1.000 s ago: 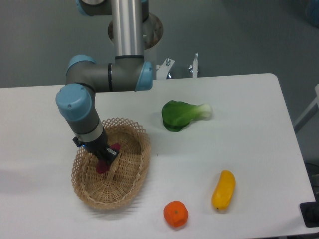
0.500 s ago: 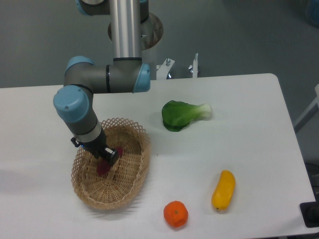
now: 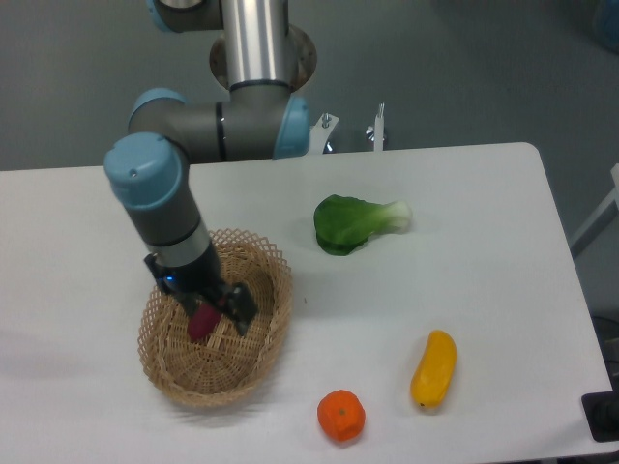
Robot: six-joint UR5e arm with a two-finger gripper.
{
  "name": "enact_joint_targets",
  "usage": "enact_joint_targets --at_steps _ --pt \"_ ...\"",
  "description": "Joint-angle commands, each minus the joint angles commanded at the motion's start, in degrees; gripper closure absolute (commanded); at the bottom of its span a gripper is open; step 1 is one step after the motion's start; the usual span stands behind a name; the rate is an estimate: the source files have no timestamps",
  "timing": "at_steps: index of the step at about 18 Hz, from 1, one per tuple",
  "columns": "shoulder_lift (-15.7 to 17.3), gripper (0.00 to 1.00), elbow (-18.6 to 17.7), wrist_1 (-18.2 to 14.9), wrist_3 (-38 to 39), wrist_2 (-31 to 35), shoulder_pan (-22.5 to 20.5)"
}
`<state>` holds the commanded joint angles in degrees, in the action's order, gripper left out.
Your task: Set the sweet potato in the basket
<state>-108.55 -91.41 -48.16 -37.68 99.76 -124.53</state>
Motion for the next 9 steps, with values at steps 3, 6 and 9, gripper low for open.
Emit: enact_joint_targets --at_steps 3,6,9 --pt "2.3 0.00 -0.3 -1.7 -9.8 -0.2 -5.7" --pt "4.7 0.00 0.1 -7.2 -20.7 -0.5 -12.6" --pt "6.2 0.00 0.1 -8.2 -32.7 -2.0 -18.6"
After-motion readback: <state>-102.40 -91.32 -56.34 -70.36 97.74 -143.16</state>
